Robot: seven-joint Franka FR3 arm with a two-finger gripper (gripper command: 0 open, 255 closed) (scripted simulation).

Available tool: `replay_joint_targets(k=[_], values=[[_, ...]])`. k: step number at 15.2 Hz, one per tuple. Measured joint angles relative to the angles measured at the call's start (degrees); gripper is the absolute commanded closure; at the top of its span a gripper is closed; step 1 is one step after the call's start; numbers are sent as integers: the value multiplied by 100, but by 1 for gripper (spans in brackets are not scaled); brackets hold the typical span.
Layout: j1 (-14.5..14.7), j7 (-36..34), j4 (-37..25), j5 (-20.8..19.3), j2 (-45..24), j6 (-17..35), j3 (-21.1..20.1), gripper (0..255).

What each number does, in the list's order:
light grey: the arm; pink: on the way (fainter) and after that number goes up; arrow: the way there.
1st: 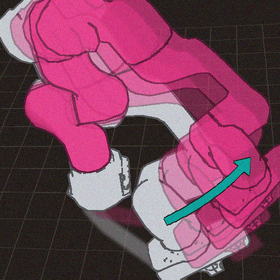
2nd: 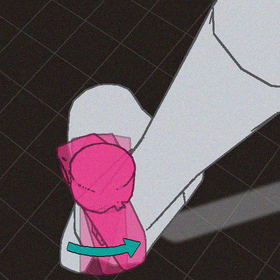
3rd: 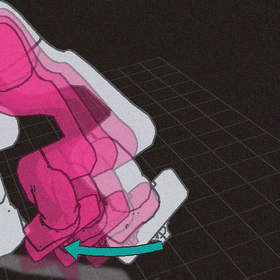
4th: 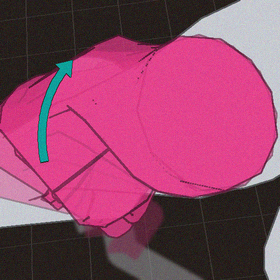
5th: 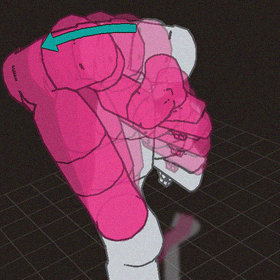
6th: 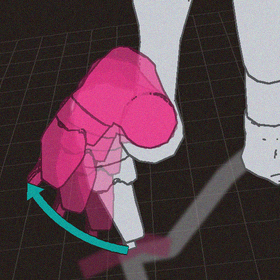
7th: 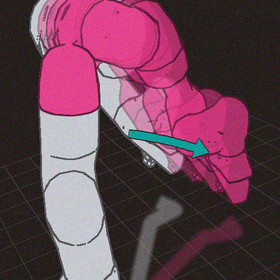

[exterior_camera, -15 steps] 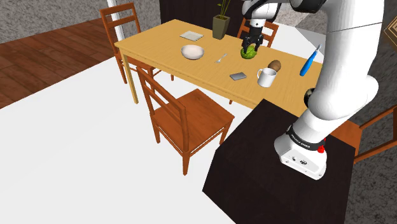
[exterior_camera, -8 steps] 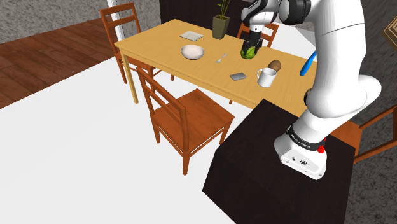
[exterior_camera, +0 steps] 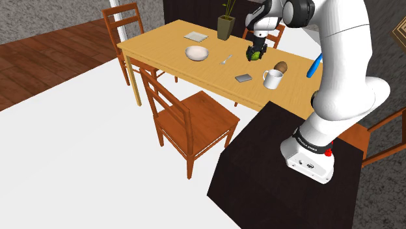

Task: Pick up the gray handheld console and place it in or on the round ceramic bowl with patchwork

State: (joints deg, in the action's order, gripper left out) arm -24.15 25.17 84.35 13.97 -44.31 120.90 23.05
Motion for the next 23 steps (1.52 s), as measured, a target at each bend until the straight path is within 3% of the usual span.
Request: replay_joint_targets(k=[3,4,13,14,15,17,23], values=[[-1,0,1,2,-4,6,-1,0],[-1,0,1,2,-4,6,-1,255],[-1,0,1,2,-4,6,-1,255],[-1,0,1,2,-4,6,-1,0],[-1,0,1,2,-4,6,-1,0],[177,-728,361,223,57,259,134,0],[1212,-4796,1602,1440,76,1332,700,0]])
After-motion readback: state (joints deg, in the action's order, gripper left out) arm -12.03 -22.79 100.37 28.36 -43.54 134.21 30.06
